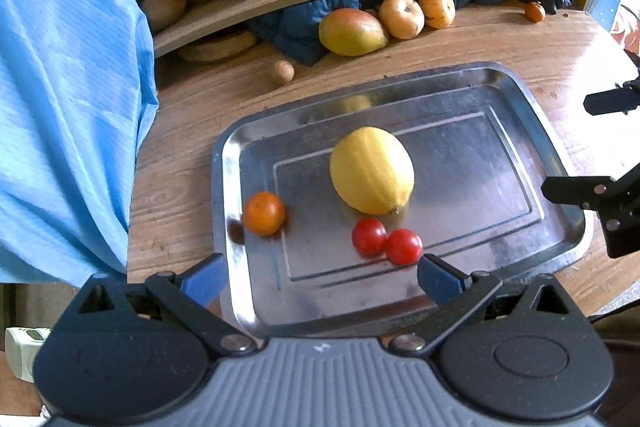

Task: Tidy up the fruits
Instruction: 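Open both grippers to drop the orange and lemon into the tray, then move both open grippers from the tray toward the fruit under the shelf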

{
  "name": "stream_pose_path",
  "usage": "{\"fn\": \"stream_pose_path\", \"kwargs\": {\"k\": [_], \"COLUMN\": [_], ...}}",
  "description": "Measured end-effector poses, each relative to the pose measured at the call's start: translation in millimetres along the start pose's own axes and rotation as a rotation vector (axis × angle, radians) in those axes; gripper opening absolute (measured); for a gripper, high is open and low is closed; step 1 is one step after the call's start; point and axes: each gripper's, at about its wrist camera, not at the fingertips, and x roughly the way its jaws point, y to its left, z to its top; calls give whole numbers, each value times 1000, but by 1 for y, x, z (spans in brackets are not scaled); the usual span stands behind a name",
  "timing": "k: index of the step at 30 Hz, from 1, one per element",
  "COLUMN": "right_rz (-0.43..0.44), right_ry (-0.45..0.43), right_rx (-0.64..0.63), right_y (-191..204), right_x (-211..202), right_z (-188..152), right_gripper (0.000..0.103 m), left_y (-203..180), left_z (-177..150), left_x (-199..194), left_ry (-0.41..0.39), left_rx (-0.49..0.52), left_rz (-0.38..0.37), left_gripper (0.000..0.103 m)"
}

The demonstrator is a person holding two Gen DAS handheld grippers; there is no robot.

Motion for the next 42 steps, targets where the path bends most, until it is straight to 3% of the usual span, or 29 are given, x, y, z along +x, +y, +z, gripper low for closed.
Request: {"fn": "stream_pose_path", "kwargs": {"k": [13,26,34,42], "right_rz": [-22,-74,-89,-130], "right_ry": [-42,-113,-114,-106], "right_rx": [44,87,75,36], "right_y": [7,15,22,28], "right_x": [14,27,44,60], "right_z": [32,66,85,101], "right_gripper": [102,102,102,102], "left_y": [32,71,87,87], "left_z": [35,68,91,107], "left_x": [7,30,56,79], "left_ry": [-53,-95,-68,-54], "left_rx": [-12,-145,-202,-163], "left_rz": [-28,-16,-1,-12], "left_gripper": [102,102,102,102]}}
